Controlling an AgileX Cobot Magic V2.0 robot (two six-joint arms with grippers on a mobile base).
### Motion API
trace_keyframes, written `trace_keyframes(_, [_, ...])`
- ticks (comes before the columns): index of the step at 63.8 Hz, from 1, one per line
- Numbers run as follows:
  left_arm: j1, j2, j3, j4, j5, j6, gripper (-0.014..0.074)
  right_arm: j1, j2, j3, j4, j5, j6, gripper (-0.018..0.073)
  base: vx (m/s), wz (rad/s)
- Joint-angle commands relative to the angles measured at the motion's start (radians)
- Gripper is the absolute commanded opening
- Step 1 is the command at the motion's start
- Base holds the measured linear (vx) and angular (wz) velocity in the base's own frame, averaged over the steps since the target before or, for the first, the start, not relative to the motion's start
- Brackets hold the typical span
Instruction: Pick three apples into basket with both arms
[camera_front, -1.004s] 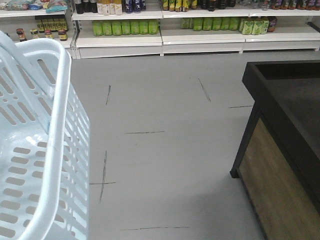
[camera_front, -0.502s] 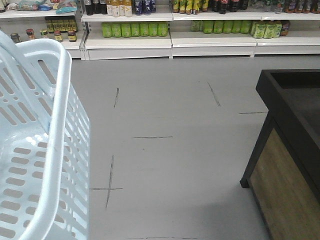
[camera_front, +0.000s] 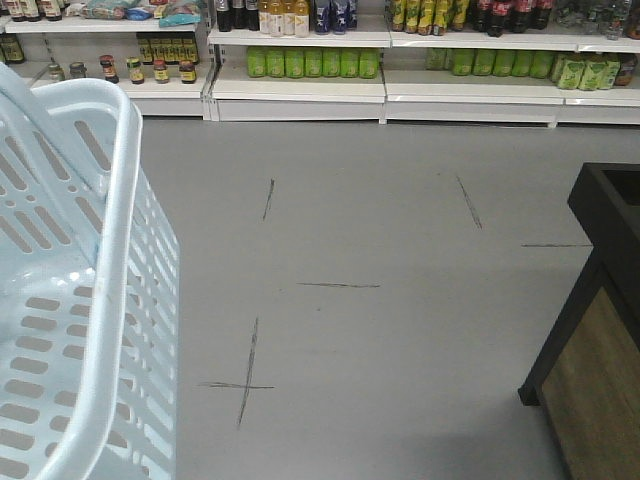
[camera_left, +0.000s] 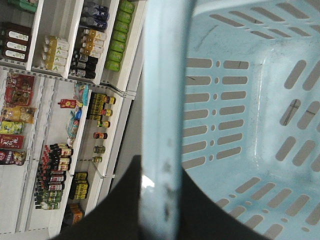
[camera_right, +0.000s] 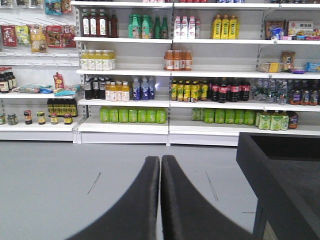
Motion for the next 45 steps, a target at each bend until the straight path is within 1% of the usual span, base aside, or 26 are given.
trace_keyframes(1, [-0.006,-0.006,-0.030,0.034,-0.069,-0.008,-0.0008,-0.008,-0.012,0.014,-0.007,-0.075,0.000,-0.0009,0.10,0.13])
trace_keyframes(45, [-0.006,-0.006,-0.030,0.034,-0.069,-0.008,-0.0008,-0.008,-0.012,0.014,-0.007,-0.075,0.000,-0.0009,0.13,0.11])
